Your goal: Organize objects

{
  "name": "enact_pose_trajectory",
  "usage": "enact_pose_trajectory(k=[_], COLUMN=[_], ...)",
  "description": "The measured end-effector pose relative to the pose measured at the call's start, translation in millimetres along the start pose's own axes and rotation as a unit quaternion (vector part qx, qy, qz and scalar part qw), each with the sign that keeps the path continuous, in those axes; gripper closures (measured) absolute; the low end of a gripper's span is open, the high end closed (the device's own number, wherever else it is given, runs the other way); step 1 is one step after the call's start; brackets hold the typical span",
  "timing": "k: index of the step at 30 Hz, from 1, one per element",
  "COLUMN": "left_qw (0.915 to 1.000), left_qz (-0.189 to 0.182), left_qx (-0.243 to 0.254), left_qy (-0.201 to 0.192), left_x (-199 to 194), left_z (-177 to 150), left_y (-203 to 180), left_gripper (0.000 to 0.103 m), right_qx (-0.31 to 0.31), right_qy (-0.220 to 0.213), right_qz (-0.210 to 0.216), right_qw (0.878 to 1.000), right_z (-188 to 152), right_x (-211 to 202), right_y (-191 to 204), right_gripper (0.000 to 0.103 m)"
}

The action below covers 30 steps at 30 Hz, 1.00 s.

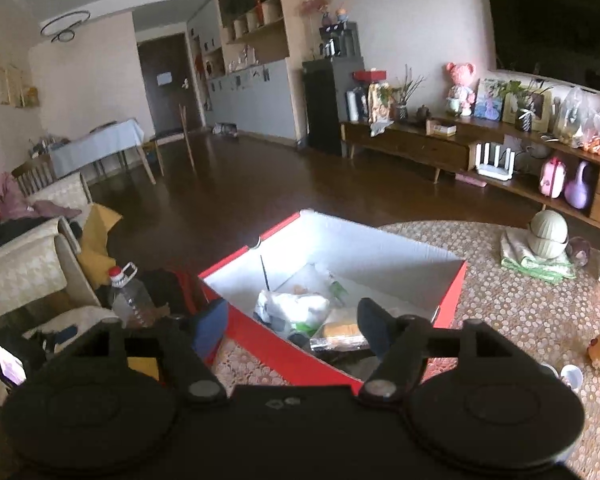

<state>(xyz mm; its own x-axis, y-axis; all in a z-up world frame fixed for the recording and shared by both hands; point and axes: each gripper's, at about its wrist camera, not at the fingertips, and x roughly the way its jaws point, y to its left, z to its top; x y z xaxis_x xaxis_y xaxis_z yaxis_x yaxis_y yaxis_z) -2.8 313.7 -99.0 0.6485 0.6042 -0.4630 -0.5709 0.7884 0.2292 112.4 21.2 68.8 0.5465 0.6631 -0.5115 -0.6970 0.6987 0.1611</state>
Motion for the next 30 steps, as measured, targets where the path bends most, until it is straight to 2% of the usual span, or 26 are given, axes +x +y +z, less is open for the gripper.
enact_pose_trajectory(k=[2, 9, 16, 18, 23, 30], left_qw=[0.9994, 0.9949, 0.9863, 0.9833, 0.9802, 0.9823], left_qz=[0.033, 0.1, 0.159, 0.172, 0.188, 0.181], left_qx=[0.0, 0.013, 0.043, 0.055, 0.061, 0.047], left_qy=[0.002, 0.01, -0.008, -0.017, -0.016, -0.001], left_x=[12.1, 48.0, 55.3, 53.9, 60.2, 69.9], left_z=[-15.8, -47.4, -54.9, -57.6, -57.7, -63.3], left_y=[15.5, 49.8, 63.9, 66.3, 71.7, 80.6], left_gripper=[0.019, 0.019, 0.019, 0.015, 0.013, 0.013], right_qx=[0.006, -0.007, -0.018, -0.019, -0.024, -0.023], right_qy=[-0.009, -0.006, -0.005, -0.004, -0.003, -0.003], right_qz=[-0.005, -0.04, -0.048, -0.046, -0.044, -0.047], right_qw=[1.0, 0.999, 0.999, 0.999, 0.999, 0.999], right_z=[0.0, 4.1, 5.8, 5.7, 7.4, 8.9], right_x=[-4.5, -2.9, 4.9, 5.9, 7.5, 7.8], right_y=[0.2, 4.8, 14.0, 14.4, 17.9, 17.4], right_gripper=[0.023, 0.022, 0.022, 0.022, 0.022, 0.022])
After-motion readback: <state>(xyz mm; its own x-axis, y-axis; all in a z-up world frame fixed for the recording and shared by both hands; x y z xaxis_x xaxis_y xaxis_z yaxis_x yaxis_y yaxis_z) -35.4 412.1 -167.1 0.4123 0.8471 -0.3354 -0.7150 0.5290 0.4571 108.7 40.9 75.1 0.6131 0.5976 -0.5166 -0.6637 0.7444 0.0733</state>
